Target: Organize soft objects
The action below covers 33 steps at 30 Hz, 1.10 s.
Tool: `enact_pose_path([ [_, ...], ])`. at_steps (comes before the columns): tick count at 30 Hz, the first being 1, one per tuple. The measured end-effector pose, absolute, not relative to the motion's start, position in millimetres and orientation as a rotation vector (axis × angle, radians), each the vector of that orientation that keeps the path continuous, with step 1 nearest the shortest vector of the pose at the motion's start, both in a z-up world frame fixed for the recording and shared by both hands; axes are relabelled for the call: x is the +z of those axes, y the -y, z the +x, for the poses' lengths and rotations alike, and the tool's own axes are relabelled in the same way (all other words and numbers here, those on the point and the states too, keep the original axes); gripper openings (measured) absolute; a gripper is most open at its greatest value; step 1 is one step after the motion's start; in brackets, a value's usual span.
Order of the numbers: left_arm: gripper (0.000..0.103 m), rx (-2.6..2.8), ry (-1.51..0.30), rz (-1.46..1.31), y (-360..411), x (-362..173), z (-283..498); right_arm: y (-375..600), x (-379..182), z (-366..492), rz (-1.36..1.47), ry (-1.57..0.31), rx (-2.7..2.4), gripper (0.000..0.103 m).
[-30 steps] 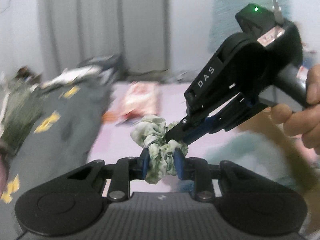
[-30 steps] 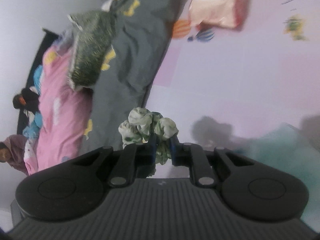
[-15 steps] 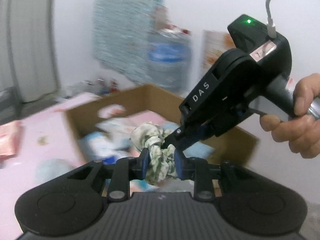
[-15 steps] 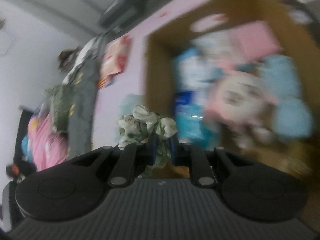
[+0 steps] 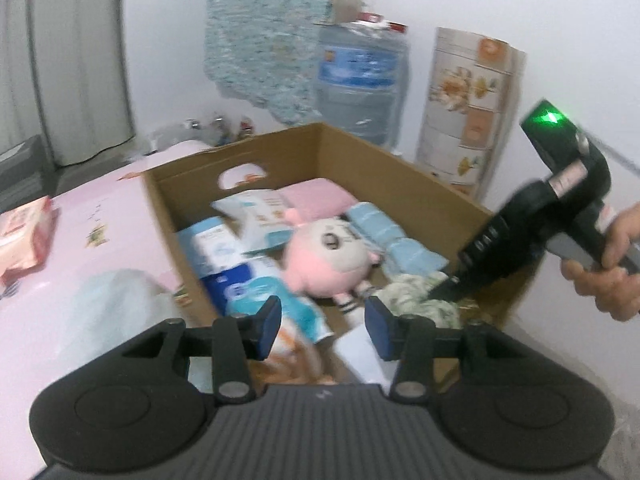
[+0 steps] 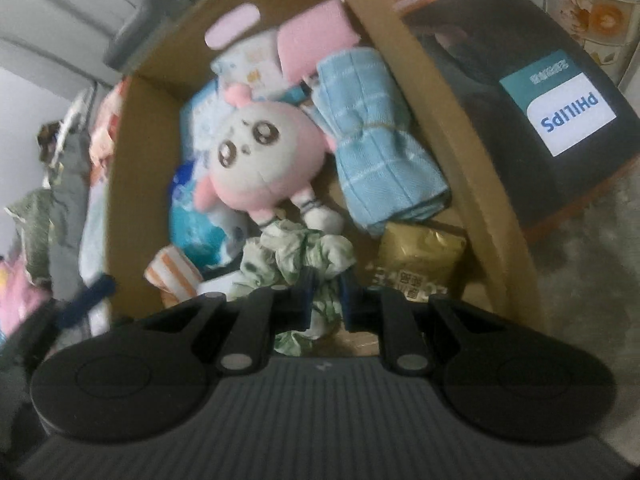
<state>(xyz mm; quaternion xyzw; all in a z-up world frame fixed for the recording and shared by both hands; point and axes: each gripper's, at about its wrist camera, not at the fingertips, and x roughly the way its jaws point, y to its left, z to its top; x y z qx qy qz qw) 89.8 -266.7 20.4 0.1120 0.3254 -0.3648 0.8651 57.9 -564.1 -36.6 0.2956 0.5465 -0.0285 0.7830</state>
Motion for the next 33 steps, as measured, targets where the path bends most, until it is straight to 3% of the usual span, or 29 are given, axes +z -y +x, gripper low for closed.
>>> enact_pose_path([
  [13, 0.06, -0.62, -0.656, 0.213, 207.8, 26.7, 95.6, 551.6, -17.8, 66.3, 0.495, -1.105, -0.105, 0.018],
  [18, 0.076, -0.582, -0.66, 0.172, 179.5, 29.3, 91.6, 552.8, -6.2, 59.9, 0.581, -1.045, -0.084, 0.022],
  [21, 0.085, -0.549, -0.663, 0.152, 164.9, 29.5, 87.6, 547.1, 4.7, 48.4, 0.651, -0.973, -0.055, 0.034],
  [23, 0.088, -0.524, -0.665, 0.14, 155.7, 28.7, 83.6, 536.9, 15.3, 38.7, 0.667, -0.906, -0.02, 0.052],
  [28, 0.096, -0.464, -0.662, 0.1, 134.4, 23.5, 71.6, 496.4, 40.5, 12.7, 0.637, -0.764, 0.066, 0.077],
  [33, 0.101, -0.408, -0.67, 0.07, 115.7, 18.0, 61.8, 454.0, 57.2, -2.8, 0.537, -0.68, 0.094, 0.084],
])
